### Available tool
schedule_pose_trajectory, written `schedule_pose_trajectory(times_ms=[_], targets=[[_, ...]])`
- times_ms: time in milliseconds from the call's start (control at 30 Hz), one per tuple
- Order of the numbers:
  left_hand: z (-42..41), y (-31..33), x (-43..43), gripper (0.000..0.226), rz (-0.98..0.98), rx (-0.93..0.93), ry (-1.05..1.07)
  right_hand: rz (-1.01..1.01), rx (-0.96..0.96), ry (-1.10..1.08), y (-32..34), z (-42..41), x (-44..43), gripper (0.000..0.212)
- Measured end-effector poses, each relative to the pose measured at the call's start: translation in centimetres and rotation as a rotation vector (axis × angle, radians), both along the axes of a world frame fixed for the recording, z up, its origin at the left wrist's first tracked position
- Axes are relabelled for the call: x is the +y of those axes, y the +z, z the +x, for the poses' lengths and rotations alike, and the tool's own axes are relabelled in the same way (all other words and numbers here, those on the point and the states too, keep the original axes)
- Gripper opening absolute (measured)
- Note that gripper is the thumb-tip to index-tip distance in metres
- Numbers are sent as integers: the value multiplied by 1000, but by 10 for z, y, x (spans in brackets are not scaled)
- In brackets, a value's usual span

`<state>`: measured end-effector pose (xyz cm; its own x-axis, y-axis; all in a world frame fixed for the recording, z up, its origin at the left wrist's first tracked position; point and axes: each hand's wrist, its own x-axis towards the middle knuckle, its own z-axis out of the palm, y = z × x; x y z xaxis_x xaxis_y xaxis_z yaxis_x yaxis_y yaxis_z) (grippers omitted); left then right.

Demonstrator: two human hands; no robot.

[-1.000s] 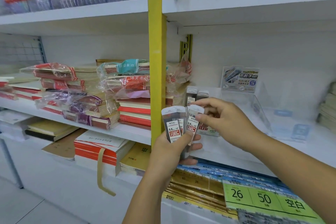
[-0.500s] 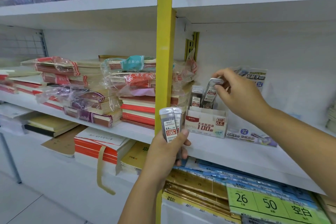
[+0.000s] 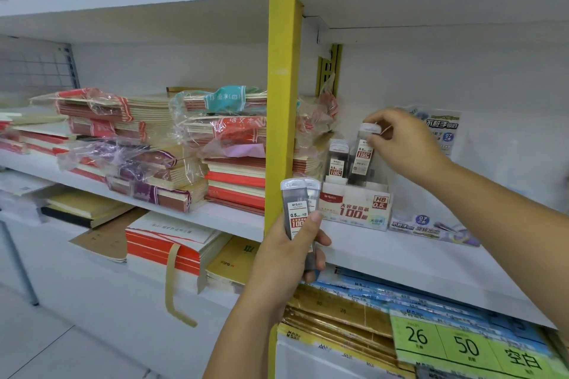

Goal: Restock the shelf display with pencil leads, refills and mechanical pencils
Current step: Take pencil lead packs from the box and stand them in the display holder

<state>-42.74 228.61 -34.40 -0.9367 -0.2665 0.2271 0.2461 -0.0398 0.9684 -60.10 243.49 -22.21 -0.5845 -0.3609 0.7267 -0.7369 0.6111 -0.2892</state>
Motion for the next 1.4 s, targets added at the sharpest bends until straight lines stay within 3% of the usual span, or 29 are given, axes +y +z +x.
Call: schedule_pose_trajectory(times_ms=[100,333,600,800,1167,1400], targets=[[0,1,-1,42,5,2,13,-48,81,32,6,5,3,18],[1,1,1,33,-19,-3,17,54,235,22,4,11,4,17],[2,1,1,28,-18,-3,16,241,50,-94,-11,-8,3,26],[1,1,1,26,-22,-3,19,353,62,-165,-11,-11,-3,36],[1,2,0,45,-31,-3,11,150,-57,-136,-17,-17,-5,21],[0,0,-3,49,-39,-5,-24,390,175,-377,-18,-14,-5,34]])
